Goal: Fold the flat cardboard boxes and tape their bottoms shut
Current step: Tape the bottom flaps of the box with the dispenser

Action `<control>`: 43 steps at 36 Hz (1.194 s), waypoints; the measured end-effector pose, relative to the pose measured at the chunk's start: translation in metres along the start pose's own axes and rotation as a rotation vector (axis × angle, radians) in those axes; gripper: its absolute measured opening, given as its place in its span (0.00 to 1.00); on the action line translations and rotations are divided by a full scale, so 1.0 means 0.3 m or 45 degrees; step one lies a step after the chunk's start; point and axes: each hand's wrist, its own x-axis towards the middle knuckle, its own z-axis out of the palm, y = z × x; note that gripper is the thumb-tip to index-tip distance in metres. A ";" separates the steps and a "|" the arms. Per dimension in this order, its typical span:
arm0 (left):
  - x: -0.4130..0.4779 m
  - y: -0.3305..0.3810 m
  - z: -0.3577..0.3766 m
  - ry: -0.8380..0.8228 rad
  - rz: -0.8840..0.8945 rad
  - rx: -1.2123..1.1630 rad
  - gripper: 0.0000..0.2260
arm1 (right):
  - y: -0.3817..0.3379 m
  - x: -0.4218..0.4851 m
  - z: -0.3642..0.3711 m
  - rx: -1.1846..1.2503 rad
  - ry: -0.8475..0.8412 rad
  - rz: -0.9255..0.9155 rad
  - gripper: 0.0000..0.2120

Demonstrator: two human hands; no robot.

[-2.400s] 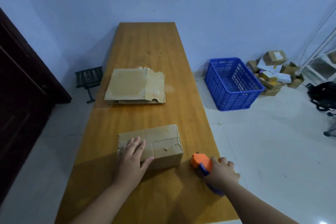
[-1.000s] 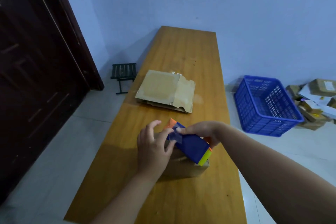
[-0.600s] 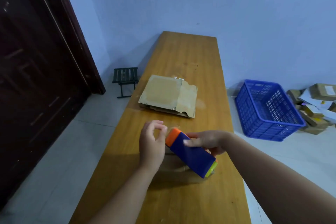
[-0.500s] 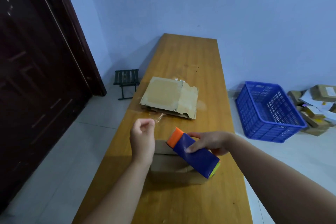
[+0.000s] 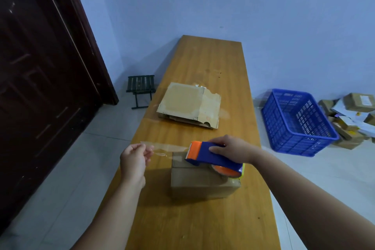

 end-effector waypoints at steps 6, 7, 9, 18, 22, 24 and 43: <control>0.004 -0.040 -0.028 0.013 -0.081 -0.143 0.06 | 0.033 -0.044 0.141 -0.296 0.670 -0.131 0.22; 0.004 -0.045 -0.030 0.011 -0.097 -0.169 0.07 | 0.040 -0.051 0.152 -0.266 0.705 -0.145 0.28; 0.002 -0.050 -0.032 0.015 -0.126 -0.200 0.08 | 0.059 -0.060 0.152 -0.269 0.704 -0.152 0.40; 0.007 -0.137 -0.014 -0.001 -0.346 -0.242 0.07 | 0.114 -0.096 0.107 -0.399 0.500 -0.112 0.37; 0.006 -0.175 -0.001 -0.028 -0.474 -0.306 0.05 | 0.115 -0.116 0.115 -0.193 0.535 -0.096 0.25; 0.008 -0.188 0.006 -0.034 -0.510 -0.302 0.04 | 0.119 -0.120 0.125 -0.138 0.558 -0.079 0.24; 0.024 -0.221 0.055 -0.038 -0.631 -0.275 0.04 | 0.173 -0.117 0.148 0.033 0.597 0.046 0.30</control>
